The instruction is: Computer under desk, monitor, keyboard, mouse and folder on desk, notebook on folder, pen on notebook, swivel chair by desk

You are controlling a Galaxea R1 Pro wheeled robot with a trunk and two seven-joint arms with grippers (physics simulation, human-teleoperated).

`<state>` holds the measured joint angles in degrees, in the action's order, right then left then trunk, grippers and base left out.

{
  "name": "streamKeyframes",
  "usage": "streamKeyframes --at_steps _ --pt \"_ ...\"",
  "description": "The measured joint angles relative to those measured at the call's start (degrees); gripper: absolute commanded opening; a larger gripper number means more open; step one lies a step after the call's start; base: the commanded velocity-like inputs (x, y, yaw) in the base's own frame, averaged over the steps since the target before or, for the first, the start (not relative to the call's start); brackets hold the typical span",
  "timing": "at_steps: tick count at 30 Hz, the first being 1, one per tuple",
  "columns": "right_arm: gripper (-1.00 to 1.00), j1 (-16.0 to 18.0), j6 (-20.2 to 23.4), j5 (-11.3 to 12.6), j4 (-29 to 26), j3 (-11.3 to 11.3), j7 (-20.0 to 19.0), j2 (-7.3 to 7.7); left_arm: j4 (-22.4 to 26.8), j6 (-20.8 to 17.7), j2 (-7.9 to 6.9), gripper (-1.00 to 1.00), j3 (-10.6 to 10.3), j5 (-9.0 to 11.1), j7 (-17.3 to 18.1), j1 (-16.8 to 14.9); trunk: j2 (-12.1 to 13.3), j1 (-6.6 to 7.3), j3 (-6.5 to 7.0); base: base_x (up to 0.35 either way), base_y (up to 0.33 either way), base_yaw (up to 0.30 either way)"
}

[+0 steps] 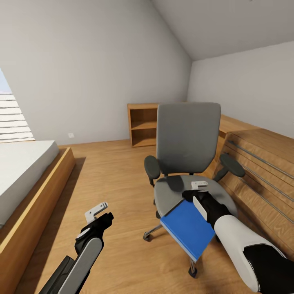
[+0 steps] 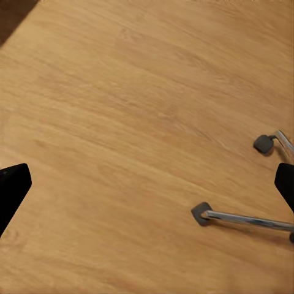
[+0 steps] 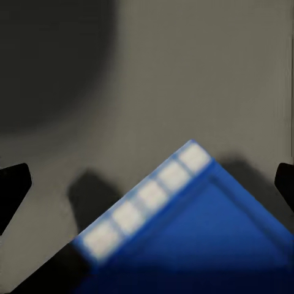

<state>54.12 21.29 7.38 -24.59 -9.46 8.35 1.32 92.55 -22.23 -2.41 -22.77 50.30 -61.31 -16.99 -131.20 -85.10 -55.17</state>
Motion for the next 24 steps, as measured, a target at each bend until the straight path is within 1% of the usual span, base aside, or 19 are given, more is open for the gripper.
streamKeyframes --at_steps 24 --pt "1.00 0.0 0.0 0.0 0.0 0.0 0.0 -0.06 -0.2 0.0 0.00 1.00 -0.1 0.1 0.0 0.0 9.6 5.27 4.31 0.000 0.000 0.000"
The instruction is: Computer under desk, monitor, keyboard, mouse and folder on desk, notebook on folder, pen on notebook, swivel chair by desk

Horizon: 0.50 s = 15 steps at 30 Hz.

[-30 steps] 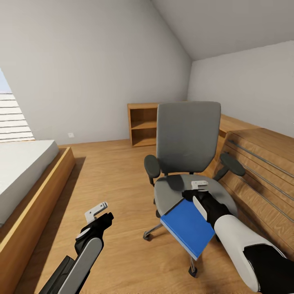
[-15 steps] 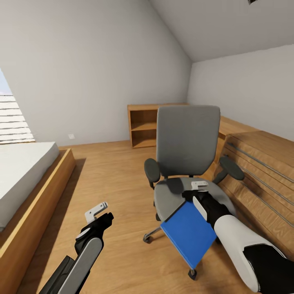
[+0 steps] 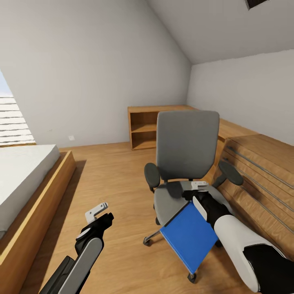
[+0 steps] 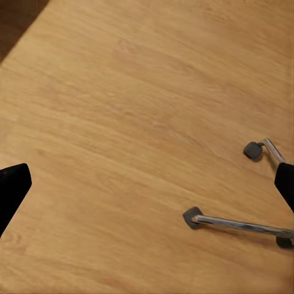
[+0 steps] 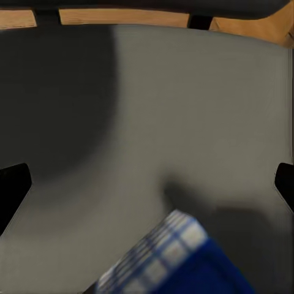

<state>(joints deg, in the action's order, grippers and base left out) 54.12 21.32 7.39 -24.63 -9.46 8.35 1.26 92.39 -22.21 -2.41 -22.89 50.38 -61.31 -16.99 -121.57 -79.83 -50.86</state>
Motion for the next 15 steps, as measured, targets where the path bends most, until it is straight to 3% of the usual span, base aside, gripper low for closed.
streamKeyframes --at_steps 15 --pt "1.00 0.0 0.0 0.0 -0.1 0.0 -0.1 0.00 -0.1 0.0 0.02 1.00 -0.1 0.1 0.0 0.0 5.6 3.08 2.52 0.000 0.000 0.000"
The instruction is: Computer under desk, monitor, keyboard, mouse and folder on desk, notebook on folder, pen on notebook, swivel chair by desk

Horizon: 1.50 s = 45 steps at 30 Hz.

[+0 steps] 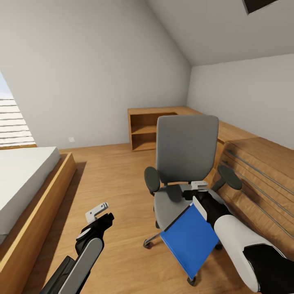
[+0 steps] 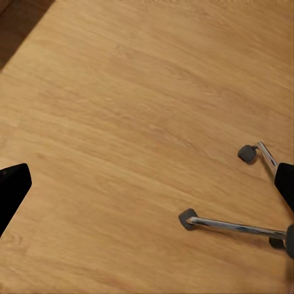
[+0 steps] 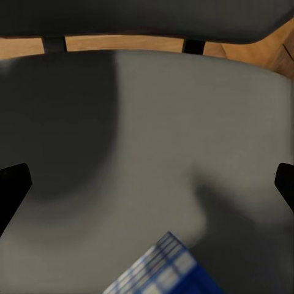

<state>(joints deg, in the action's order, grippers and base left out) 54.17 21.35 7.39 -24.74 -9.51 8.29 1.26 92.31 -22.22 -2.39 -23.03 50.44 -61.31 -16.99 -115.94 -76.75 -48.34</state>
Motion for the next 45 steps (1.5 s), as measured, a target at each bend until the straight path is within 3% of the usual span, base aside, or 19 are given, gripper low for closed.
streamKeyframes --at_steps 12,17,28,45 --pt "1.00 0.0 0.8 0.1 -0.4 0.1 0.2 -0.04 0.0 0.0 -0.02 1.00 0.0 0.0 0.0 0.0 0.0 0.00 0.00 0.000 0.000 0.000" --pt "1.00 0.0 3.7 0.2 -1.3 0.2 0.2 -0.08 0.0 0.0 -0.02 1.00 0.0 0.0 0.0 0.0 0.0 0.00 0.00 0.000 0.000 0.000" --pt "1.00 -0.1 12.2 1.0 -8.5 0.4 0.2 -0.03 -0.1 0.0 -0.02 1.00 0.1 0.0 0.0 0.0 0.0 0.00 0.00 0.000 0.000 0.000" --pt "1.00 -0.2 19.3 3.0 -12.8 0.5 0.2 0.15 -0.4 0.0 -0.02 1.00 0.1 0.1 0.0 0.0 0.0 0.00 0.00 0.000 0.000 0.000"
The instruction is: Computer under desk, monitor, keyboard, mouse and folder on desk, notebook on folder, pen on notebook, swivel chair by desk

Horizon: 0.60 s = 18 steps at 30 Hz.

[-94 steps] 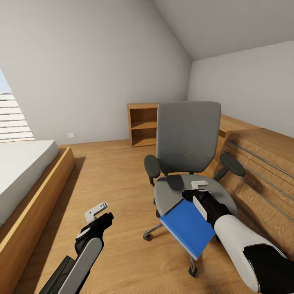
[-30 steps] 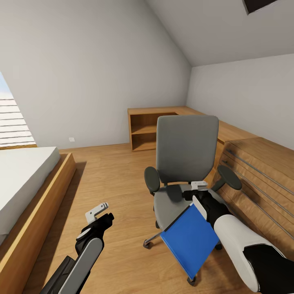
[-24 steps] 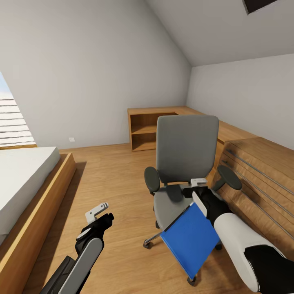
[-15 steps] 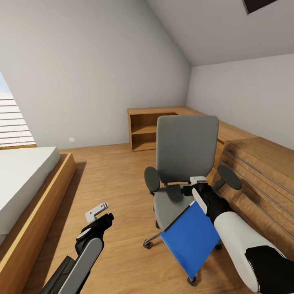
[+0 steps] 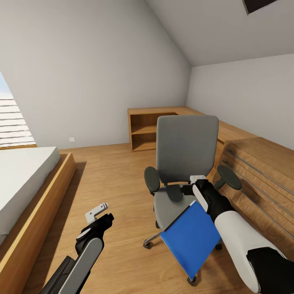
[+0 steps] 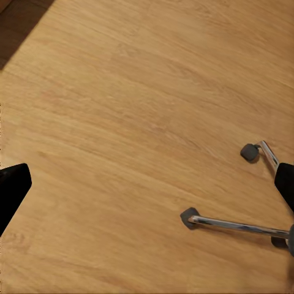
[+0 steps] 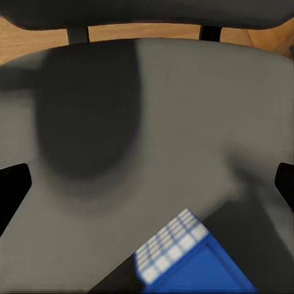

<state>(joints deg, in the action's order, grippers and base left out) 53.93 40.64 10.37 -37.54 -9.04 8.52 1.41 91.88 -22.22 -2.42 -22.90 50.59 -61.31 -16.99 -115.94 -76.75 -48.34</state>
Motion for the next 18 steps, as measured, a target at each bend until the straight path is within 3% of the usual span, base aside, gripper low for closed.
streamKeyframes --at_steps 10,18 --pt "1.00 -2.4 5.2 3.2 -6.4 0.2 0.0 0.68 -0.6 0.0 0.00 1.00 0.2 0.0 0.0 0.0 0.0 0.00 0.00 0.000 0.000 0.000" --pt "1.00 -8.8 13.8 4.7 -21.7 3.3 0.0 0.94 -0.9 0.0 0.00 1.00 0.4 0.0 0.0 0.0 0.0 0.00 0.00 0.000 0.000 0.000"
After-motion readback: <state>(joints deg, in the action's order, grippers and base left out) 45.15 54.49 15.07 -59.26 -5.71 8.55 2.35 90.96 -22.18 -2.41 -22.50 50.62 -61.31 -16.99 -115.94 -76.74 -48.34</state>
